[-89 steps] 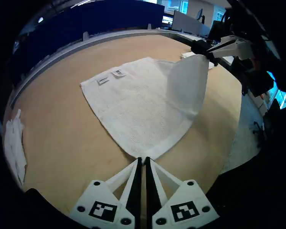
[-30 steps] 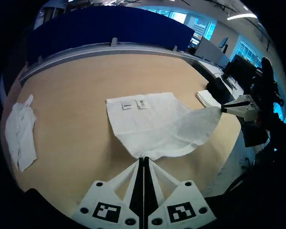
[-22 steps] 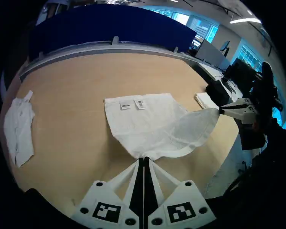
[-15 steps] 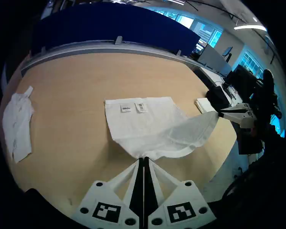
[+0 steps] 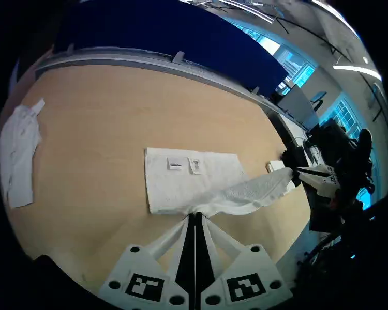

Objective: Fold towel

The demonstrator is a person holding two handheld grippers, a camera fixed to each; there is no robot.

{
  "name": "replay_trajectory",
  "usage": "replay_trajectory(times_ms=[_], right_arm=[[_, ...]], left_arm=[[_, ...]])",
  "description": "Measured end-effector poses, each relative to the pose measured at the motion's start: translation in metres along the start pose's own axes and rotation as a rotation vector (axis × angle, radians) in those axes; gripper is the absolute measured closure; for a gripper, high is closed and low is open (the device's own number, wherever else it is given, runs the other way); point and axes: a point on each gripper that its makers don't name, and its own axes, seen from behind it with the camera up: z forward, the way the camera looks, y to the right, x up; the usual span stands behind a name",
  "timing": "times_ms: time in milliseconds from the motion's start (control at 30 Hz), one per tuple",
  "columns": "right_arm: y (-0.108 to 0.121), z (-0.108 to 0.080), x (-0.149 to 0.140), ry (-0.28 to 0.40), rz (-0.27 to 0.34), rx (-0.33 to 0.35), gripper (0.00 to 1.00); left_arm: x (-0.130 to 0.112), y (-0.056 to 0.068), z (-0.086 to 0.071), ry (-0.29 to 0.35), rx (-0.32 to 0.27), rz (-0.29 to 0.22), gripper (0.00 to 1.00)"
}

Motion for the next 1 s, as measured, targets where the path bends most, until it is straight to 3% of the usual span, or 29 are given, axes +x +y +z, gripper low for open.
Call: replay_trajectory(times_ms=[267, 633, 1000], right_arm=[[0.016, 0.029, 0.009, -0.006, 0.013, -0.006, 0.98], [0.032, 0.068, -0.01, -0.062, 0.044, -0.019, 0.98], [0.039, 0.094, -0.02, -0.08, 0.078, -0.034, 0.98]], left_arm=[[0.02, -0.016, 0.022, 0.006, 0.011, -0.064, 0.99], [0.02, -0.033, 0.055, -0.04, 0.023, -0.051, 0.99], [0.012, -0.048, 0.078, -0.072, 0.034, -0.035, 0.99]])
